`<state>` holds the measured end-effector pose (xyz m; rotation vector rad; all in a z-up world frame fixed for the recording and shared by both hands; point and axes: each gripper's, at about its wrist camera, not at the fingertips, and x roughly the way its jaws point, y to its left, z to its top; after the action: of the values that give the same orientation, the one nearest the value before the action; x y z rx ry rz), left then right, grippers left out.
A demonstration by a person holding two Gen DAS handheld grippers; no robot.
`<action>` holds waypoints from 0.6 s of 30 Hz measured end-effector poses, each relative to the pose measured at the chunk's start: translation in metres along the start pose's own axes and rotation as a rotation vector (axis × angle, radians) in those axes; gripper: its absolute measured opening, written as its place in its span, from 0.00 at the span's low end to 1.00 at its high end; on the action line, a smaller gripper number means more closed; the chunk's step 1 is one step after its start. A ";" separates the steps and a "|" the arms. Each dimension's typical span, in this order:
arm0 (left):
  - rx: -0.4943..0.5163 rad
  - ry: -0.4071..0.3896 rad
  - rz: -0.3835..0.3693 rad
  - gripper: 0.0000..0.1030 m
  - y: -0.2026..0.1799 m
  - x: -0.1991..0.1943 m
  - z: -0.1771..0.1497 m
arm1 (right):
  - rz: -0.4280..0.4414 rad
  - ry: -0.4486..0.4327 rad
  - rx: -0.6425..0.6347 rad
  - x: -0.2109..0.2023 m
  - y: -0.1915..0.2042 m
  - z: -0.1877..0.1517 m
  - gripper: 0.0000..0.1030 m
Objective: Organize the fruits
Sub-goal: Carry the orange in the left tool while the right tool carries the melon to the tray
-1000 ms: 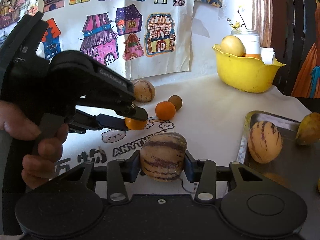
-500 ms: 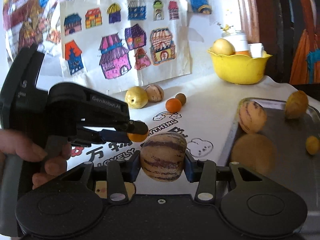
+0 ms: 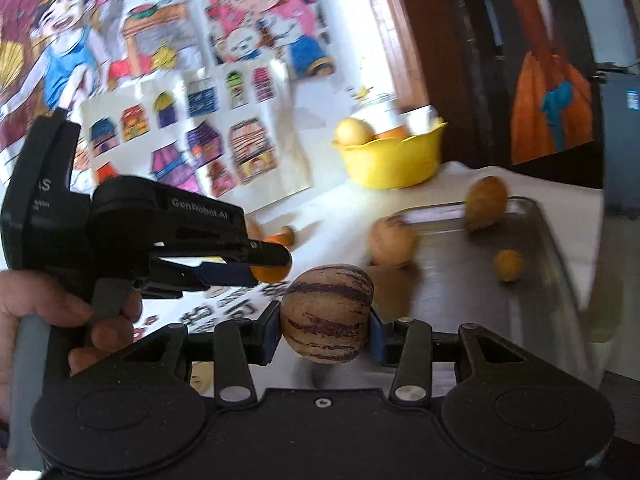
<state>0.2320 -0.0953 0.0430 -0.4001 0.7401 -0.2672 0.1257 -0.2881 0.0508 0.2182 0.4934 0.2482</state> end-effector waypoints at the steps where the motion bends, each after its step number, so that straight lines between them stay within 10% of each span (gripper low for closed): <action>1: 0.010 0.001 -0.006 0.32 -0.007 0.003 0.000 | -0.014 -0.007 0.003 -0.002 -0.005 -0.001 0.44; 18: 0.230 0.099 -0.037 0.32 -0.108 0.090 -0.002 | -0.167 -0.015 0.050 0.013 -0.079 -0.014 0.44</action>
<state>0.2836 -0.2259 0.0357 -0.1836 0.7898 -0.4053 0.1440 -0.3567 0.0121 0.2266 0.5000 0.0716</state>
